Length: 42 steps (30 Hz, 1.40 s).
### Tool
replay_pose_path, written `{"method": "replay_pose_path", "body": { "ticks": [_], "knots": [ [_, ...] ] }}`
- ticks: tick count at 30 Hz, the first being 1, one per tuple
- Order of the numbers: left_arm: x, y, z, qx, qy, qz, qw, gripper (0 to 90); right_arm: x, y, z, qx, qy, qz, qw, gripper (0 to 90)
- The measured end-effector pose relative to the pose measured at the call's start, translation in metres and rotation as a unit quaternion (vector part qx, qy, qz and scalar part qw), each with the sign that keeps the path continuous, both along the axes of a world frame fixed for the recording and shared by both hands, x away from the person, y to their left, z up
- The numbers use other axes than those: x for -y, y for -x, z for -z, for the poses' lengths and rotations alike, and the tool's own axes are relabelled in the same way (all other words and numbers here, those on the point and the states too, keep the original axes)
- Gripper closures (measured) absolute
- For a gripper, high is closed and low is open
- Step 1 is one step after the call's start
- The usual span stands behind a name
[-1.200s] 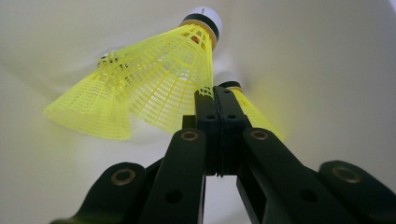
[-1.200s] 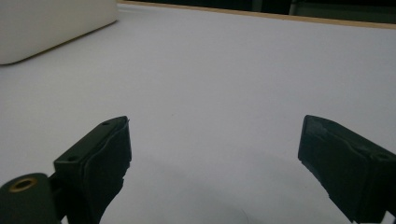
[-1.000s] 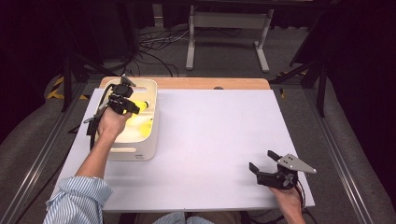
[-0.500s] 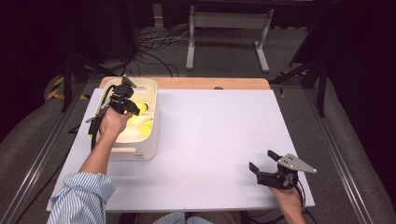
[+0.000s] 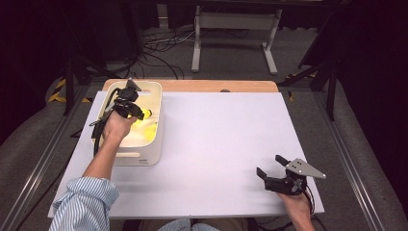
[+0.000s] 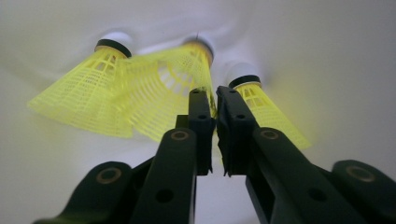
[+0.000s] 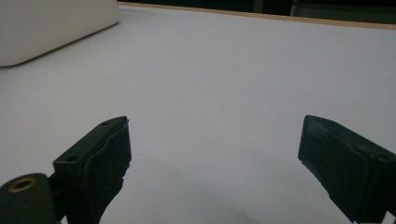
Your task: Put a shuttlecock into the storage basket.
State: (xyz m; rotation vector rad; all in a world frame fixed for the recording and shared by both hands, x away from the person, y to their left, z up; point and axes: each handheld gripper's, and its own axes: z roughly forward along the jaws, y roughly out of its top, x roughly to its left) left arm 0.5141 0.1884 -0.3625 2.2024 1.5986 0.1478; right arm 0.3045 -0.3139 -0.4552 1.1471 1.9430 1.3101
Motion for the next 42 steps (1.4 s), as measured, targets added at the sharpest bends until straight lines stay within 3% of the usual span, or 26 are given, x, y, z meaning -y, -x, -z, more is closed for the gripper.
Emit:
{"method": "replay_pose_path", "body": {
  "ticks": [8,16,30,42],
  "knots": [
    [0.002,0.005,-0.005,0.008,-0.009,0.007,0.9999,63.5,0.000,0.000,0.000,0.001,0.000,0.000,1.0000,9.7],
    [0.006,0.013,-0.019,0.028,-0.003,0.016,0.9995,51.4,0.000,0.000,0.000,0.001,0.000,0.000,1.0000,9.7],
    [0.009,0.028,-0.039,0.060,-0.002,0.028,0.9978,39.7,-0.001,0.000,0.000,0.000,0.001,0.000,1.0000,9.7],
    [0.004,0.037,-0.045,0.070,-0.008,0.026,0.9971,39.0,-0.001,0.000,0.000,0.001,0.002,-0.001,1.0000,9.7]
  ]
}}
